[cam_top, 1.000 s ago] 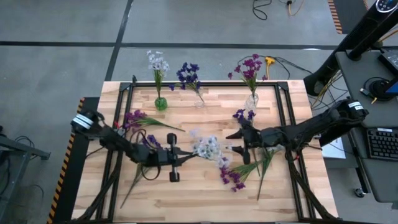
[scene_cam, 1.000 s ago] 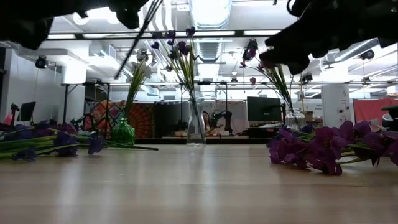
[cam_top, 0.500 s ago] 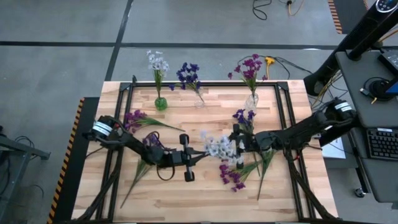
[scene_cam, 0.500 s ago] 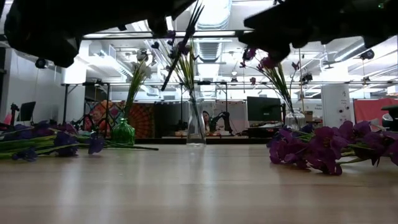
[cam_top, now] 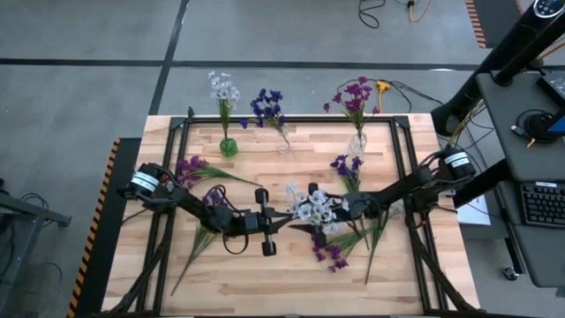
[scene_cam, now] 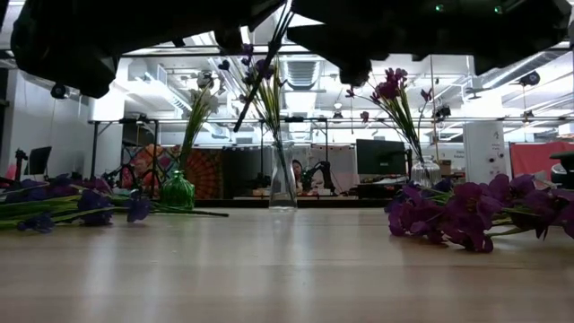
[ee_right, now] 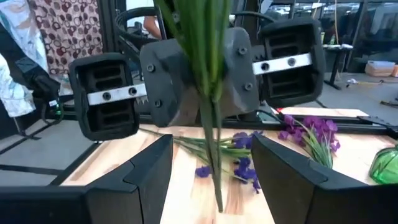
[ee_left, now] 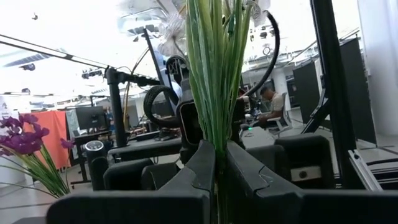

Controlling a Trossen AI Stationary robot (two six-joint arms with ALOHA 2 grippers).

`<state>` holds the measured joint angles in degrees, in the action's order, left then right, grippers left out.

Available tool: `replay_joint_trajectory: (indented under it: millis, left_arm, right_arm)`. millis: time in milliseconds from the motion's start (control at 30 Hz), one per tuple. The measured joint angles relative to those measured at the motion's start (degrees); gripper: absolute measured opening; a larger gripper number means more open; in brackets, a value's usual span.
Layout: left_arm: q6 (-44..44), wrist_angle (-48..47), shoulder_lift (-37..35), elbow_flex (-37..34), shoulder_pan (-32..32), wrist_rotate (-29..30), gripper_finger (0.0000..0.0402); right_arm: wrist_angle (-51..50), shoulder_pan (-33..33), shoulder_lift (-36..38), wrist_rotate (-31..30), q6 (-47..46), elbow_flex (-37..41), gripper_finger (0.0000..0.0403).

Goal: Sort flowers into vase by color
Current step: Put the left white flowers into the green vase

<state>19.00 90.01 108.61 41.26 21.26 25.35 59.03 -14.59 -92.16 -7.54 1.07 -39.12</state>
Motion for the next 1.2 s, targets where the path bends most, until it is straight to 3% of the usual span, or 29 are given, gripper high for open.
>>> replay_joint_trajectory:
  millis: [367, 500, 667, 767, 967, 1200]
  left_arm:
    - [-0.28, -0.02, -0.01, -0.03, 0.00, -0.03, 0.0002]
    - [-0.44, -0.02, -0.03, -0.03, 0.00, 0.12, 0.0002]
    - [-1.20, -0.02, -0.05, -0.03, 0.00, 1.01, 0.0014]
    - [-2.11, 0.00, -0.06, -0.03, 0.07, 4.07, 0.0030]
    - [-5.91, -0.26, -0.98, -0.30, 0.80, 5.17, 0.0082]
    - [-9.91, -5.48, -2.30, -0.83, 1.03, 5.43, 0.0154]
  right_arm:
    - [-0.13, 0.11, -1.82, 0.03, 0.56, -2.71, 0.0197]
    - [-0.16, 0.22, -1.79, 0.27, 1.21, -2.87, 0.0148]
    - [-0.38, 0.28, -1.77, -0.01, 1.60, -2.84, 0.0052]
    - [-0.53, 0.28, -1.77, -0.25, 1.95, -2.82, 0.0018]
    - [-4.82, 0.24, -0.54, -1.23, 1.50, -2.81, 0.0012]
    - [-16.96, 0.50, 4.08, -4.88, -0.83, -2.91, 0.0011]
